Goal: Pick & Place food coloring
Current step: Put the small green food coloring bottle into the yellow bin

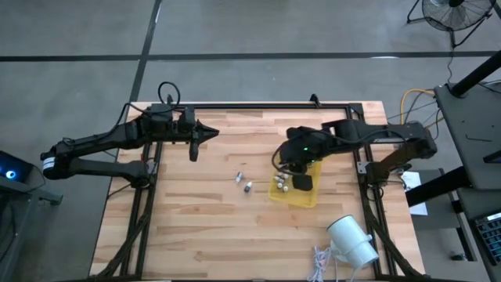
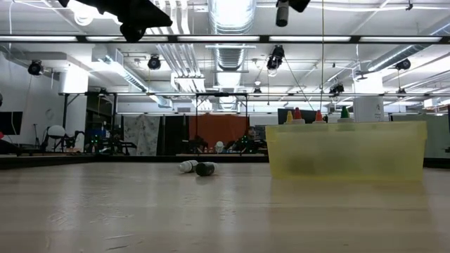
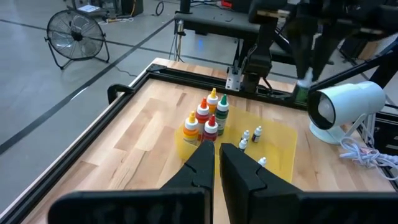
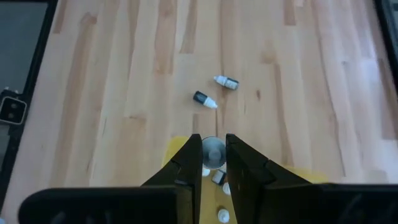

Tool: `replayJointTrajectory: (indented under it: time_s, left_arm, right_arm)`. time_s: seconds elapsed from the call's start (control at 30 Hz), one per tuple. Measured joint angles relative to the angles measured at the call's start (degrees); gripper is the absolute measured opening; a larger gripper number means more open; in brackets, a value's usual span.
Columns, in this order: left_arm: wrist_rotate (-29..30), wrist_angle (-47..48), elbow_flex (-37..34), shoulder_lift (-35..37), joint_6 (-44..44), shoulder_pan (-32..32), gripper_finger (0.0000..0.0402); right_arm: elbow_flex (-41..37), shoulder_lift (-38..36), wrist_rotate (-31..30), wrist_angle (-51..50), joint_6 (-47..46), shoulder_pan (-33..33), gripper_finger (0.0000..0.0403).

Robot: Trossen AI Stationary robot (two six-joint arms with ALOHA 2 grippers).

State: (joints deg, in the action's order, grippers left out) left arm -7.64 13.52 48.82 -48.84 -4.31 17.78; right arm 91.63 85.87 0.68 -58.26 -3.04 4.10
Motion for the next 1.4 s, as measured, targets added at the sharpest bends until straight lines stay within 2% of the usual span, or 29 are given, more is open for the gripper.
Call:
replayJointTrajectory:
  time_s: [0.6,1.03,1.2,1.4]
  left_arm:
    - [0.0,-0.3,0.0,0.0,-0.4,0.0,0.0000]
    - [0.0,-0.3,0.0,0.0,-0.5,0.0,0.0000]
    - [0.0,-0.3,0.0,0.0,-0.5,0.0,0.0000]
    - [0.0,-0.3,0.0,0.0,-0.5,0.0,0.0000]
  right_arm:
    - [-2.3,-9.3,-0.9,-9.4,-7.4,0.1,0.0045]
    - [-10.8,-16.3,-0.8,-8.8,-17.4,2.8,0.0045]
    - [-14.4,-16.9,-0.9,-8.1,-20.2,4.5,0.0045]
    - [-19.4,-16.9,-0.9,-2.6,-22.3,6.4,0.0045]
